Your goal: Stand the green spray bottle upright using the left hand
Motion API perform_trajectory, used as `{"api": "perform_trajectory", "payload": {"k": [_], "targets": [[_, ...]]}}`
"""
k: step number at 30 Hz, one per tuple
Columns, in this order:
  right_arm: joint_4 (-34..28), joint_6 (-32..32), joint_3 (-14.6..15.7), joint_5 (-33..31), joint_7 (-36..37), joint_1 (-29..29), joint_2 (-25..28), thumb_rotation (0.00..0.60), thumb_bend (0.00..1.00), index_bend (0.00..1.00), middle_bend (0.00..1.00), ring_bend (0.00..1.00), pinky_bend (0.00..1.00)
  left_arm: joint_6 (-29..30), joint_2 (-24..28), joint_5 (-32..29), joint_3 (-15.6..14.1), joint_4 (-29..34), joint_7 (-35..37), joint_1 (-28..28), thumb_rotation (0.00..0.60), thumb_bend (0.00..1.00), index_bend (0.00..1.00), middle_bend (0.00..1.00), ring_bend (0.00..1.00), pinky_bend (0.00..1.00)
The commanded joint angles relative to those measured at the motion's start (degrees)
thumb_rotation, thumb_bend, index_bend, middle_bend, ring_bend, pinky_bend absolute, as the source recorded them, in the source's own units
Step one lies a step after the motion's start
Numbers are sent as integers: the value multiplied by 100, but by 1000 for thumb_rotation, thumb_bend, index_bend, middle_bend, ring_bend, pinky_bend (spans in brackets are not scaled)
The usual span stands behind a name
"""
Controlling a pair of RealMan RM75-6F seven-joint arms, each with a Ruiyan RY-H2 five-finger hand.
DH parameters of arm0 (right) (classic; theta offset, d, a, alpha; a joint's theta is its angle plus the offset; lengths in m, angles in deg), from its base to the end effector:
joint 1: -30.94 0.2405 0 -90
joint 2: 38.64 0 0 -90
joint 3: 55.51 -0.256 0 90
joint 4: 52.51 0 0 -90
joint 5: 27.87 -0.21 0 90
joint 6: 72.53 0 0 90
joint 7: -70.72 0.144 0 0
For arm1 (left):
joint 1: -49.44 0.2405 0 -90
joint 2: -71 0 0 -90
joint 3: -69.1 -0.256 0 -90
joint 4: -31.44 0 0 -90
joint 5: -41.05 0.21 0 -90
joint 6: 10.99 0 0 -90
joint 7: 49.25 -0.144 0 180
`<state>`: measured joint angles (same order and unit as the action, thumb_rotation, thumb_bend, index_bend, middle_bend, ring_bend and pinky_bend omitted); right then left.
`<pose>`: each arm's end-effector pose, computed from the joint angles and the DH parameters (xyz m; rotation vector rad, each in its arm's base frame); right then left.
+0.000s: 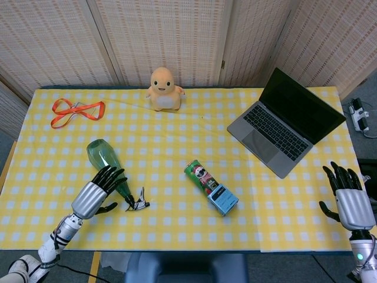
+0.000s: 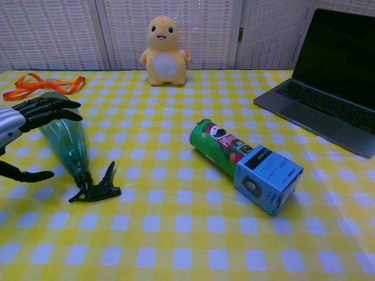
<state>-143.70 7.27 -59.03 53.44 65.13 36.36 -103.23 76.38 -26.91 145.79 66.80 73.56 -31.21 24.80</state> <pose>-0.3274 -0.1861 0.1525 1.3997 -0.9105 0.7469 -0.2757 0.2718 0.0104 -1.9176 -0.5927 -1.2414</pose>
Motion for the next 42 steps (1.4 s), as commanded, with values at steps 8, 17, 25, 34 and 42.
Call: {"api": "perform_trajectory", "payload": {"k": [8, 17, 25, 34, 42], "targets": [[-39, 72, 15, 73, 99, -28, 59, 600, 327, 0, 0, 0, 0, -126, -431, -69, -119, -589, -10, -194, 600, 173, 175, 64, 0, 70], [-19, 122, 46, 166, 264, -60, 131, 600, 327, 0, 0, 0, 0, -361, -664, -222, -165, -838, -65, -297, 600, 174, 185, 62, 0, 62], [-54, 279, 51, 219, 310, -138, 164, 600, 326, 0, 0, 0, 0, -465, -1046, -418, -36, -1001, 241, -488, 600, 178, 196, 62, 0, 55], [-41, 532, 89, 300, 492, -311, 260, 600, 327, 0, 0, 0, 0, -646, -1623, -679, 188, -1462, 543, -806, 600, 179, 192, 62, 0, 49], [-12, 556, 111, 359, 646, -348, 328, 600, 327, 0, 0, 0, 0, -685, -1983, -944, 492, -1794, 427, -1165, 600, 180, 205, 62, 0, 3]]}}
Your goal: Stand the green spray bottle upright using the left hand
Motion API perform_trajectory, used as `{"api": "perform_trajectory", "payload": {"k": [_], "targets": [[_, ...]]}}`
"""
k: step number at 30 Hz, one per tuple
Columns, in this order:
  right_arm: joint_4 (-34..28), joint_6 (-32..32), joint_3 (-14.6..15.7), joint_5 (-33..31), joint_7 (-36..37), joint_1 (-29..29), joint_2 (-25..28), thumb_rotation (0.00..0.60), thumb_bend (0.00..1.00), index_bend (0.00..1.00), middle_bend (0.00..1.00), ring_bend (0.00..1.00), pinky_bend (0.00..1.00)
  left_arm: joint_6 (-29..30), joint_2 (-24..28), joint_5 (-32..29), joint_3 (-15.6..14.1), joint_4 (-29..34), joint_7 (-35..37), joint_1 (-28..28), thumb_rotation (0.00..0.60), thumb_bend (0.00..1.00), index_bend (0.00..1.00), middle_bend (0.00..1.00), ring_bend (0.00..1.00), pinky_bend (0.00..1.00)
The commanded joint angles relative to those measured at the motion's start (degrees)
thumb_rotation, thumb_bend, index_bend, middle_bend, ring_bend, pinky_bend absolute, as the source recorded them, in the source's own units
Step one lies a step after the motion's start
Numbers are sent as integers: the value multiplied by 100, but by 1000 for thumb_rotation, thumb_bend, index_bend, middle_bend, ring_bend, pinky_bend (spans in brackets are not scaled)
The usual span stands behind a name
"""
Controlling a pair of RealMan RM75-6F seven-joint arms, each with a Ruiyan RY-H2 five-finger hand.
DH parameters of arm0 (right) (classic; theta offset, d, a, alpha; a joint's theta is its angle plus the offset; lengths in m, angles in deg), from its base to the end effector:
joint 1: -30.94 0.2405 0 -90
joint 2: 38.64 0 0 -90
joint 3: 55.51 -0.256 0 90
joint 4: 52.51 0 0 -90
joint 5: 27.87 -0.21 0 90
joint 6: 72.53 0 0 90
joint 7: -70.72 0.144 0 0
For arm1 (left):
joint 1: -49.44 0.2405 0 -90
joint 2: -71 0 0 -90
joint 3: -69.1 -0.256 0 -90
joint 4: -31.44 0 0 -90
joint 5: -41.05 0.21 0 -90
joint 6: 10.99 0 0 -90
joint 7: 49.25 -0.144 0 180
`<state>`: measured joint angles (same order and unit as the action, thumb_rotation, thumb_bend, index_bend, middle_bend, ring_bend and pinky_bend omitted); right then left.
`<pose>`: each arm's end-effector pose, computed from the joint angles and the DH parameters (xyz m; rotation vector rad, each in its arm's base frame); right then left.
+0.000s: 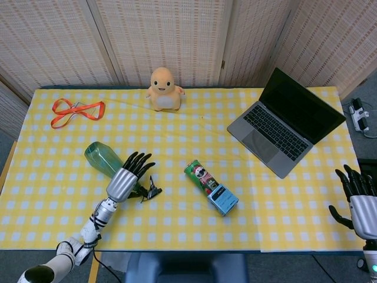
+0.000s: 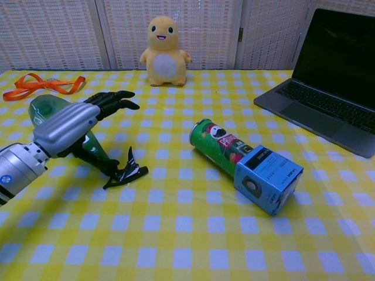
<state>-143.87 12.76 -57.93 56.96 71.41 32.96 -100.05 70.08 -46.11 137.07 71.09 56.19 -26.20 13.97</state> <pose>-0.3292 -0.1639 0.1772 1.3534 -0.9019 0.8200 -0.2105 0.3283 -0.0637 -1.8190 -0.6741 -1.3426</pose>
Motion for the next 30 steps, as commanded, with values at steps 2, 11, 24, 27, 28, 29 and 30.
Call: {"api": "perform_trajectory", "payload": {"k": [2, 11, 24, 27, 28, 29, 30], "targets": [[3, 20, 9, 35, 35, -16, 19, 600, 327, 0, 0, 0, 0, -119, -65, -106, 76, -42, -176, -144, 600, 180, 204, 62, 0, 0], [-39, 197, 109, 326, 178, -96, 91, 600, 327, 0, 0, 0, 0, 364, 886, 28, -150, 1353, -1308, 142, 600, 181, 176, 94, 20, 100], [-122, 340, 291, 767, 187, -152, 130, 600, 326, 0, 0, 0, 0, -646, 3091, -390, -427, 5391, -3788, 358, 600, 184, 324, 1000, 1000, 1000], [-138, 316, 320, 804, 177, -150, 136, 600, 327, 0, 0, 0, 0, -1260, 3345, -799, -399, 5845, -3997, 260, 600, 198, 329, 1000, 1000, 1000], [-145, 283, 340, 821, 205, -140, 151, 600, 327, 0, 0, 0, 0, -1552, 3457, -972, -375, 6017, -4031, 182, 600, 206, 316, 1000, 1000, 1000], [-157, 242, 357, 823, 241, -129, 170, 600, 327, 0, 0, 0, 0, -1810, 3562, -1107, -370, 6149, -4066, 106, 600, 213, 296, 1000, 1000, 1000], [-172, 205, 370, 819, 275, -120, 189, 600, 327, 0, 0, 0, 0, -2024, 3657, -1186, -359, 6252, -4111, 20, 600, 216, 279, 1000, 1000, 1000]]}}
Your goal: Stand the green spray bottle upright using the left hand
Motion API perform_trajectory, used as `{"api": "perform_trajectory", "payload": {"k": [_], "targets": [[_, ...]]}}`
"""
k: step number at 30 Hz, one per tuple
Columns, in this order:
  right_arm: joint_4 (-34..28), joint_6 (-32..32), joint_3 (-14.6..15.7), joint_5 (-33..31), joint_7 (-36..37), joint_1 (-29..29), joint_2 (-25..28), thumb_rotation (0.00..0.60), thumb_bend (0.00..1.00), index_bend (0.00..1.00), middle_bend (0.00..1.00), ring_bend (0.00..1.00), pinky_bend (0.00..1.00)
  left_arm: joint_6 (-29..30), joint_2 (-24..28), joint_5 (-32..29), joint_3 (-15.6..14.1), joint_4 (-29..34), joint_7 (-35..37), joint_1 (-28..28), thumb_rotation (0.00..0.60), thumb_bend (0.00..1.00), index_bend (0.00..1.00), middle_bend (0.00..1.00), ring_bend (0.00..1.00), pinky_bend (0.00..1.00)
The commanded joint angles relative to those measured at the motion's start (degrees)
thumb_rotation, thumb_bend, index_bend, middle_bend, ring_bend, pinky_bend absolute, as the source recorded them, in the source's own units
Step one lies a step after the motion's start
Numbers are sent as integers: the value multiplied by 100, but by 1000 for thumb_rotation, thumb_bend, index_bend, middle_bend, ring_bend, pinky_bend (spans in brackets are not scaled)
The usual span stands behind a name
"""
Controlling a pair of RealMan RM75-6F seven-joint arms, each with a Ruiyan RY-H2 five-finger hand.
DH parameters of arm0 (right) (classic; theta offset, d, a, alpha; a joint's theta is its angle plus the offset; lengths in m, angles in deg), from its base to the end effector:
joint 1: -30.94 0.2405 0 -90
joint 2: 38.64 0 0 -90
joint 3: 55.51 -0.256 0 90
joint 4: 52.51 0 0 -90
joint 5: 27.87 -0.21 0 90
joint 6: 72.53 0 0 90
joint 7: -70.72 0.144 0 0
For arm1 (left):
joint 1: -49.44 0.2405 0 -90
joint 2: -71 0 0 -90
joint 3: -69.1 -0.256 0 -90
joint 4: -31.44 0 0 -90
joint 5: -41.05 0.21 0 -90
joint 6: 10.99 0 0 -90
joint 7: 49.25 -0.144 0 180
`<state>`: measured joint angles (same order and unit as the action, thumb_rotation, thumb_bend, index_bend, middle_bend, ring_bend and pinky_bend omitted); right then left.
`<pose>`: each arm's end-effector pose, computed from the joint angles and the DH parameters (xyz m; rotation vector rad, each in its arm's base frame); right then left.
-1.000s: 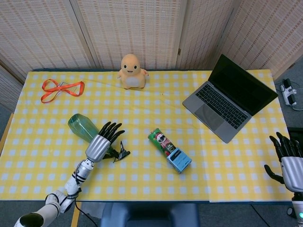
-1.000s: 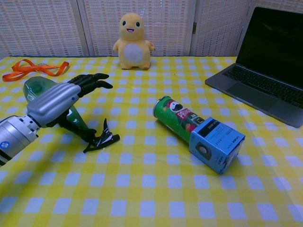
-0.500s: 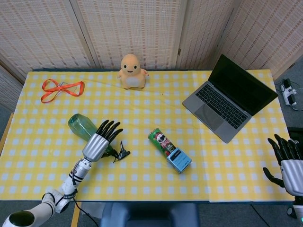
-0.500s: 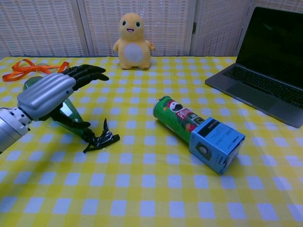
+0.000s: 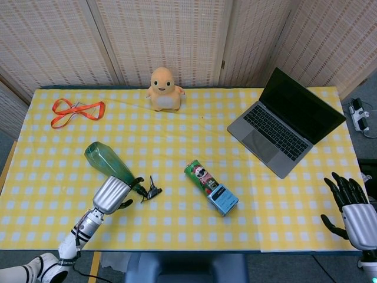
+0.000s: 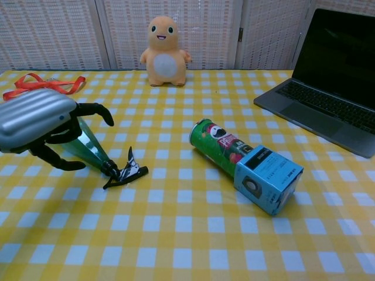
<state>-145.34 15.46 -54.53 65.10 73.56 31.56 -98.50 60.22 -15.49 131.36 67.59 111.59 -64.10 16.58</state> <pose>-0.3131 -0.1434 0.1724 1.4597 -0.9068 0.8891 -0.1936 0.2794 0.0031 -1.9804 -0.5755 -1.0195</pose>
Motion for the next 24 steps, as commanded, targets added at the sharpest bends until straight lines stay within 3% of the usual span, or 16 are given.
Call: {"api": "perform_trajectory", "payload": {"k": [1, 11, 24], "targets": [[-39, -95, 34, -6, 75, 29, 53, 600, 327, 0, 0, 0, 0, -1192, 652, -663, 25, 744, -419, -328, 600, 217, 274, 1000, 1000, 1000], [-156, -204, -13, -216, -203, 25, 30, 600, 327, 0, 0, 0, 0, -1252, 230, -450, 186, 138, -598, -536, 600, 217, 273, 1000, 1000, 1000], [-135, -304, -88, -400, -236, 57, 16, 600, 327, 0, 0, 0, 0, -1758, -141, -782, 342, -559, -730, -775, 600, 220, 291, 1000, 1000, 1000]]}}
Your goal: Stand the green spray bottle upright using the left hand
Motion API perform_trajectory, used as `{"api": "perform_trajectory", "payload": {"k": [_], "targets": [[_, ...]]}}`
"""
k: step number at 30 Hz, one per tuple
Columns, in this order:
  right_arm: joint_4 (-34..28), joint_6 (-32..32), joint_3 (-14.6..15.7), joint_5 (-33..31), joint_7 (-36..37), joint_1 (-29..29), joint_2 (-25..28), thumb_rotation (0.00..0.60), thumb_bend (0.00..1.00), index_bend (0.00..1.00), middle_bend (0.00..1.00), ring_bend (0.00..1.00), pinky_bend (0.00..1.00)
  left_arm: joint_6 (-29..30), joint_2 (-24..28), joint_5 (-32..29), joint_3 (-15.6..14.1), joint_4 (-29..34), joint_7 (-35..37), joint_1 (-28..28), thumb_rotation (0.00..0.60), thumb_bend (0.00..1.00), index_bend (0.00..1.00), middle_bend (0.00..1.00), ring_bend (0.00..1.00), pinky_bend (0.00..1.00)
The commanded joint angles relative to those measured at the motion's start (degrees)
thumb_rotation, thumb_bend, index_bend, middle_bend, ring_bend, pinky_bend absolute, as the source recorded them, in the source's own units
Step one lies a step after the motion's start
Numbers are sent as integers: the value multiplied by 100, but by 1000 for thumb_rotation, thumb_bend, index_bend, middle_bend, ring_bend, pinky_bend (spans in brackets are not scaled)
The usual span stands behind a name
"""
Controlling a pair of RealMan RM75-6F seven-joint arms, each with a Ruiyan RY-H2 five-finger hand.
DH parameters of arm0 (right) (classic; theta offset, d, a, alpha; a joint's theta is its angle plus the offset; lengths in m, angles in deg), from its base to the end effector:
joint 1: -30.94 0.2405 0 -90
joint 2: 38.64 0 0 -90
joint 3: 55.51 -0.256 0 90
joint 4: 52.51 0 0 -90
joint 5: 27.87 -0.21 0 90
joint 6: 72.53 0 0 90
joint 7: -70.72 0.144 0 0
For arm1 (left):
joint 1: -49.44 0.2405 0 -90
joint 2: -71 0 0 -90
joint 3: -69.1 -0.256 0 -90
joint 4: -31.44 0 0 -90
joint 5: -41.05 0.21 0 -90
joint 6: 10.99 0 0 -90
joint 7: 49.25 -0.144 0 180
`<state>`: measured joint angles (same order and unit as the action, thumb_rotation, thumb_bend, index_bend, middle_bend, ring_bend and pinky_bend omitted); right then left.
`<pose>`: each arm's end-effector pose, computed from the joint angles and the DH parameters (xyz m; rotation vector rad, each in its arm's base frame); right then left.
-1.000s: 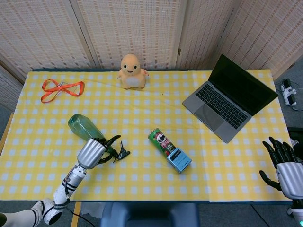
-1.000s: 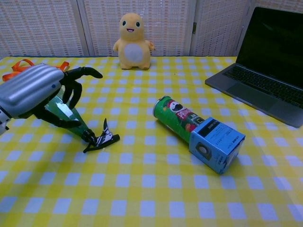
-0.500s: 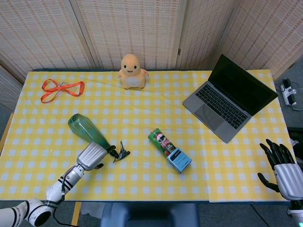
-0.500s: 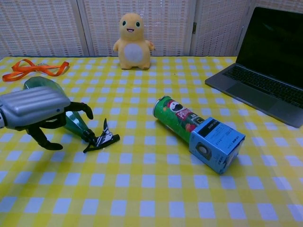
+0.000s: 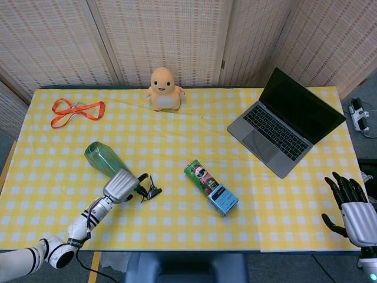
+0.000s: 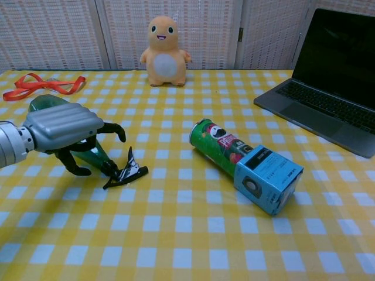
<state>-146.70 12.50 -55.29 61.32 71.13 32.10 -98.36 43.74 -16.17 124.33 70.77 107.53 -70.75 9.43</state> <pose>-0.3181 -0.1491 0.1702 1.4352 -0.9340 0.8226 -0.1902 0.3227 -0.0201 -2.1295 -0.5050 -0.7428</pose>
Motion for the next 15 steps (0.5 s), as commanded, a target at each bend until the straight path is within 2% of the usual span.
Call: {"api": "perform_trajectory", "payload": {"k": [1, 10, 13, 15], "targets": [[5, -11, -19, -37, 10, 3, 3, 600, 327, 0, 0, 0, 0, -134, -92, -109, 33, -196, -82, -67, 600, 221, 292, 1000, 1000, 1000], [-23, -37, -65, -167, -44, -5, 15, 600, 327, 0, 0, 0, 0, -155, -415, -298, 32, -723, -484, -36, 600, 228, 323, 1000, 1000, 1000], [-18, -78, -63, -181, -48, 8, 13, 600, 327, 0, 0, 0, 0, -179, -429, -392, 52, -762, -600, -29, 600, 239, 378, 1000, 1000, 1000], [-16, -110, -62, -191, -49, 20, 13, 600, 327, 0, 0, 0, 0, -161, -438, -432, 61, -780, -666, -16, 600, 260, 461, 1000, 1000, 1000]]}}
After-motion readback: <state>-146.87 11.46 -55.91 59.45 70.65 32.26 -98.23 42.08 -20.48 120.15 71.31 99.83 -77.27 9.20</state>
